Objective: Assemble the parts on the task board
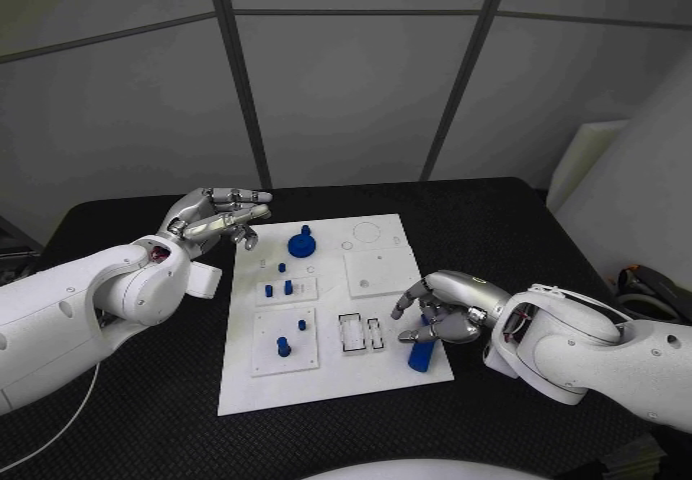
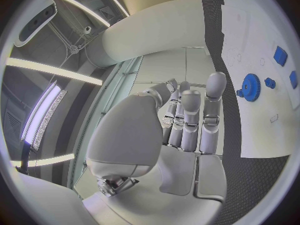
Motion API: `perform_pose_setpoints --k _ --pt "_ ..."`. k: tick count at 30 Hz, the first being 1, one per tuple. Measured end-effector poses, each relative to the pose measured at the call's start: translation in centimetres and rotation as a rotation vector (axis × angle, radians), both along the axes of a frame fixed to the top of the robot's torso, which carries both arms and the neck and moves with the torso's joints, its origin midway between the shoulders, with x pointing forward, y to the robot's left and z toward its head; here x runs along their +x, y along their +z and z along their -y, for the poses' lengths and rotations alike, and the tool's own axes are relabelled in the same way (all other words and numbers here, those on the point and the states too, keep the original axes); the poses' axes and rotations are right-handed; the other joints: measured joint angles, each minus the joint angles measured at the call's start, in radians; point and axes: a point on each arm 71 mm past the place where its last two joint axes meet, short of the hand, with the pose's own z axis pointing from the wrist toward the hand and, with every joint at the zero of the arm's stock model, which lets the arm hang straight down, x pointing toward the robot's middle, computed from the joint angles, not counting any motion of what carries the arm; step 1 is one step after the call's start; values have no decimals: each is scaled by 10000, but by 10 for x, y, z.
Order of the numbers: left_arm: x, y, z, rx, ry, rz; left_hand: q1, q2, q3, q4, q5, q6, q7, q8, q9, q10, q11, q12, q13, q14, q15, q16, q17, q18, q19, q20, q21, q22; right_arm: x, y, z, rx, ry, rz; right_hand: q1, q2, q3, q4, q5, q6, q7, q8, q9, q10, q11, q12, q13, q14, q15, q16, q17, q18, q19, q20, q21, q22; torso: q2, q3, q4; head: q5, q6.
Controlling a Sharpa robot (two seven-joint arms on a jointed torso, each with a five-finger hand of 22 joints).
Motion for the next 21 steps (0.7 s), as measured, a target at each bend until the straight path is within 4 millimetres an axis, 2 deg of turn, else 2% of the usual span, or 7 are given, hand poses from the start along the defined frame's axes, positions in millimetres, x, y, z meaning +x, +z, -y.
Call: perform_pose_setpoints --k 3,6,11,14,21 --pt "0 -1 -1 8 19 -26 0 0 0 0 0 0 0 0 0 0 0 0 9 0 0 0 0 0 0 0 0 0 -4 1 6 -263 429 -87 256 -75 -41 -85 -289 -113 -112 -255 -123 43 -44 157 -41 7 -12 0 0 1 -23 -23 -35 0 -3 0 -19 -22 -1" --pt "-1 -4 -1 12 29 -66 0 0 0 0 0 0 0 0 0 0 0 0 9 0 0 0 0 0 0 0 0 0 -6 3 8 -548 839 -180 261 -79 -96 -140 -578 -194 -193 -483 -231 -38 -156 208 -37 -7 -180 -52 0 1 -112 -112 -81 8 -12 12 -45 -24 3" --pt "-2 -8 -2 24 55 -156 0 0 0 0 0 0 0 0 1 1 0 0 8 0 0 0 0 0 0 0 0 0 -6 10 9 -1163 1441 -264 368 -181 -223 -294 -1196 -660 -512 -989 -464 -168 -394 33 -30 3 -333 -154 -1 1 -446 -264 -460 7 -38 59 -94 28 -39" --pt "-2 -10 -3 32 72 -191 0 0 0 0 0 0 0 0 1 1 0 0 8 0 0 0 0 0 0 0 0 1 -6 11 9 -1647 1778 -312 419 -210 -223 -371 -1205 -802 -653 -1154 -543 -197 -495 -7 -30 -16 -389 -204 -1 2 -471 -289 -535 7 -53 71 -103 42 -63" --pt "-3 -13 -2 33 79 -242 0 0 0 0 0 1 0 0 1 1 1 0 16 -35 35 0 -30 0 0 0 -39 -13 -5 9 3 -2691 2350 -163 458 -249 -251 -399 -1205 -929 -714 -1270 -602 -193 -530 -32 -30 16 -427 -204 -1 1 -542 -289 -595 -9 -55 68 -98 39 -88"
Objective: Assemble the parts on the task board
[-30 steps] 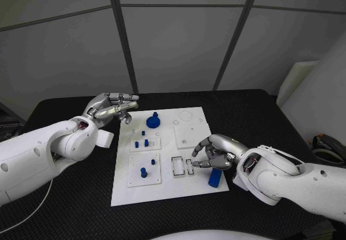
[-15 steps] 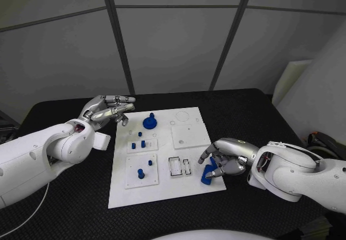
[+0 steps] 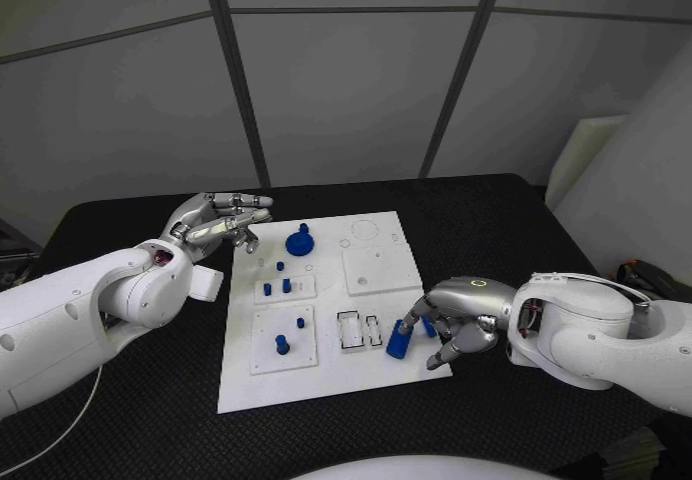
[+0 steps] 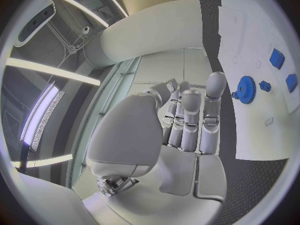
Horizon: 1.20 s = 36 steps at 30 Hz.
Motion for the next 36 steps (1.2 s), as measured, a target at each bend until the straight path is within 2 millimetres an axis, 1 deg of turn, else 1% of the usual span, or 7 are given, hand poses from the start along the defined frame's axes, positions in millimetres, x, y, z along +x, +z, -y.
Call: perform_pose_setpoints --k 2,10,13,17,27,32,36 --pt "0 0 0 1 4 -8 0 0 0 0 0 0 0 0 0 0 0 0 0 0 0 0 0 -1 0 0 0 0 1 -1 -3 -212 138 164 0 0 0 0 0 -37 -36 -1 -21 2 -2 -3 0 -1 -2 0 0 0 0 0 0 5 2 -2 2 0 -1" --pt "0 -1 -1 6 11 -24 0 0 0 0 0 0 0 0 1 0 0 0 -1 0 0 0 1 -1 0 0 0 0 6 -3 -17 -746 552 845 81 44 -41 41 0 13 -29 -1 -22 -19 -50 230 6 -78 -85 0 -1 0 0 0 60 16 23 -20 14 29 -7" --pt "-1 -1 -1 6 10 -24 0 0 0 0 0 0 0 0 1 0 0 0 -1 0 0 0 1 -1 0 0 0 1 8 -3 -21 -812 625 1037 18 107 -79 79 35 104 28 -1 -21 37 7 308 7 -81 -88 0 -1 1 62 15 103 16 30 -25 14 48 -24" --pt "-1 -1 -2 13 21 -25 0 0 0 0 0 0 0 0 1 1 1 0 -2 0 0 0 1 -1 0 0 0 1 10 -3 -25 -825 637 1274 -61 185 -87 153 163 222 74 -1 -32 40 9 347 15 -83 -89 0 -1 1 95 -18 130 15 30 -27 15 65 -44" --pt "-1 -1 -3 17 27 -25 0 0 0 0 0 0 0 0 1 1 1 0 -3 0 0 0 2 0 0 0 0 2 14 -3 -32 -689 654 1713 -88 213 -61 179 232 623 150 65 -32 109 78 425 18 -78 -83 0 -1 2 168 -18 178 14 18 -27 12 107 -62" --pt "-1 -1 -3 16 24 -25 0 0 0 0 0 0 0 0 2 2 1 0 -3 0 0 0 2 -1 0 0 0 0 17 -4 -34 -672 675 1887 -87 212 162 123 -240 946 185 107 -53 109 78 466 18 -42 -48 0 -2 2 205 -54 214 14 17 -27 4 120 -55" --pt "-1 -1 -3 16 20 -28 0 0 0 0 0 0 0 0 2 2 1 39 6 0 0 0 2 0 0 0 0 -13 20 -5 -36 -723 708 2020 -82 207 269 71 -258 1104 201 107 -67 109 78 485 17 -42 -48 0 0 2 205 -54 214 13 17 -27 1 121 -54"
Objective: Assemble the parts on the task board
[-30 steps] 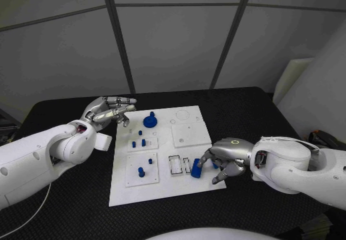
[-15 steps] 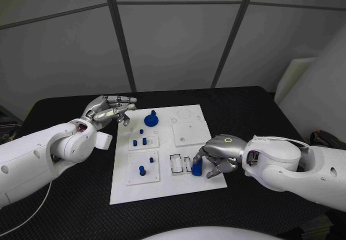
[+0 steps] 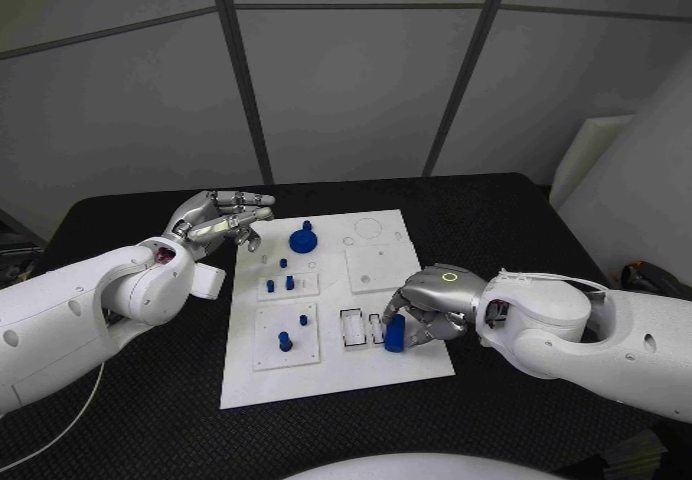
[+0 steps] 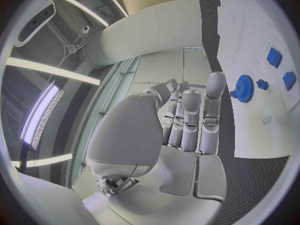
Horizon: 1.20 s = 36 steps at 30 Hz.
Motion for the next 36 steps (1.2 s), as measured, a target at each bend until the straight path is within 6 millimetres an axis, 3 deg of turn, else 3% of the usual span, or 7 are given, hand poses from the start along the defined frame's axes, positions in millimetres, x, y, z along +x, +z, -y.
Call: perform_pose_setpoints --k 24,29,36 --pt "-1 0 -1 4 -22 -19 0 0 0 0 0 0 0 0 1 1 1 -1 -3 0 0 0 1 0 0 0 0 2 9 -14 -2 -934 167 -94 185 -50 323 10 -146 630 60 39 -74 54 54 10 12 33 38 38 5 -1 36 38 0 -2 -10 -6 -2 45 -44" --pt "-1 0 -1 5 -25 -21 0 0 0 0 0 0 0 0 1 1 1 -1 -3 0 0 0 -1 0 0 0 -2 1 9 -15 -3 -1026 194 -116 165 -30 323 284 -144 945 85 35 -111 112 112 7 12 12 165 38 4 -1 72 74 -1 -2 -10 -2 -3 40 -29" --pt "-1 0 -1 5 -27 -24 0 0 0 0 0 0 0 0 1 2 2 -1 -4 0 0 0 -13 0 0 0 -40 -9 9 -15 -3 -1117 172 -103 -117 84 354 572 121 1264 81 43 -169 161 162 94 -9 47 202 38 4 0 142 144 120 -3 -9 -2 -11 35 -8"
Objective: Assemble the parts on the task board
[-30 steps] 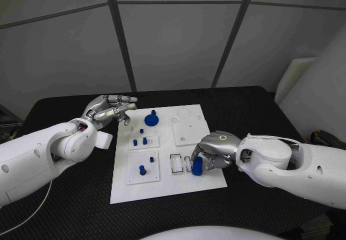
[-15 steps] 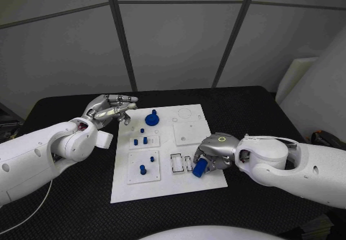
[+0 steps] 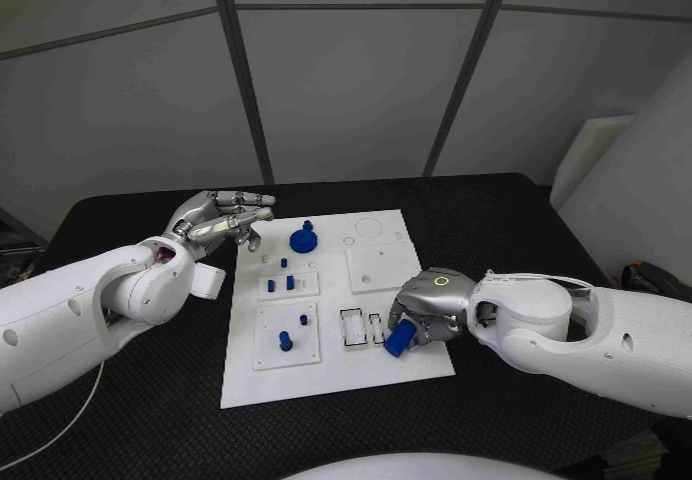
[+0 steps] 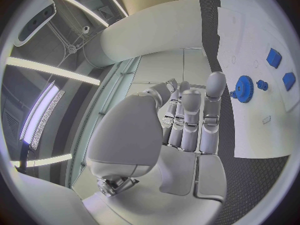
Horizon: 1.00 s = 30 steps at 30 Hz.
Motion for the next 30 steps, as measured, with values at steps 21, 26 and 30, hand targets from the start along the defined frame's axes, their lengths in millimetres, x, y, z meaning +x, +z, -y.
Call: perform_pose_setpoints --k 21,26,30 --pt "0 0 1 -6 -18 -6 0 0 0 0 0 0 0 0 0 -72 0 0 10 0 0 0 1 0 0 0 0 1 -12 10 5 344 0 321 -1209 -29 267 164 1506 182 -182 67 -1 159 -156 453 -1176 -35 -113 282 -2 1 486 -165 526 -1 9 6 -9 -46 -27" --pt "0 0 1 -5 -16 -7 0 0 0 0 0 0 0 0 0 -72 0 -1 9 0 0 0 2 -1 0 0 0 2 -16 15 12 581 -104 332 -1296 -115 325 132 1597 182 -182 68 -1 197 -126 452 -1179 -35 -113 313 -2 0 500 -179 574 -1 1 3 -8 -49 -34" --pt "0 0 1 -8 -21 -8 0 0 0 0 0 0 0 0 0 -72 0 -1 8 0 0 0 2 0 0 0 0 2 -19 18 16 921 -243 176 -1295 -123 398 85 1663 182 -182 67 -2 233 -160 452 -1185 -35 -113 331 -2 1 500 -179 601 -1 0 -3 -2 -46 -37"
